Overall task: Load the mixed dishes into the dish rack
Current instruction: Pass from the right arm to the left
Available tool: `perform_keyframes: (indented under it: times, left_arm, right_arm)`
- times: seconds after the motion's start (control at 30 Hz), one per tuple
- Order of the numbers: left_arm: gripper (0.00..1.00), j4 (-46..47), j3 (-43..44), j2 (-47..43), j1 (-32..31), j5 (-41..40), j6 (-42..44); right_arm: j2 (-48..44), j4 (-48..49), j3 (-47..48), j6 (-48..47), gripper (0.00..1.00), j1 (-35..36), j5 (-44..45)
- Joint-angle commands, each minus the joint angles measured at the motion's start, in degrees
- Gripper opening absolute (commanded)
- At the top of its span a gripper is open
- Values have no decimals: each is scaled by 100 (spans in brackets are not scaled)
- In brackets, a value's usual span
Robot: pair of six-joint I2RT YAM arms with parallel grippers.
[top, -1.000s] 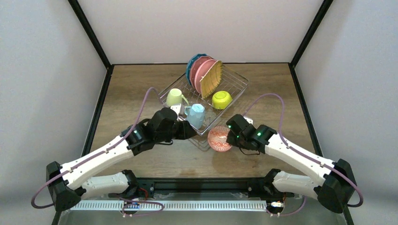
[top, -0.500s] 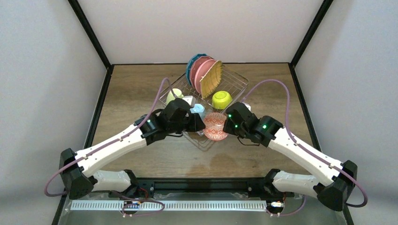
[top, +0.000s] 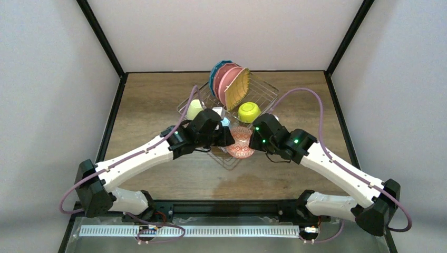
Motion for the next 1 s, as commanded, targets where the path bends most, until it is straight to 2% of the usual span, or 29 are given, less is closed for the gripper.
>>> perform_keyframes:
  times: [0.0,0.13,0.17,0.27,0.43,0.53,0.57,0.9,0.97]
  left_arm:
    - [95,137,160,148,-40,-3,35]
    - [87,163,236,270,-35,-86,72]
    - [81,156,269,299,-43,-98,97]
    - [54,120,376,365,-39,-164,122]
    - [29,-54,525,431,-42,-382,131]
    - [8,-98,562,434,-37,-479,114]
    - [4,-115,576,433,-38,-505,113]
    - [3,-250,625,392,-107,-1367,482]
    - [3,-200,633,401,-115,-1583,543]
  right_arm:
    - [-75,329,331,-90,1,46,-142]
    - [-175,411,332,-86,1,41,-204]
    - [-192,392,332,-84,1,45,-209]
    - [-225,384,287,-76,1,46,-206]
    - [-300,407,186,-63,1,41,-190]
    - [-283,425,152,-50,1,46,-173]
    - [-280,439,136,-43,1,46,-172]
    - [-284,467,172,98,1,46,-27]
    - [-284,456,206,107,5,45,12]
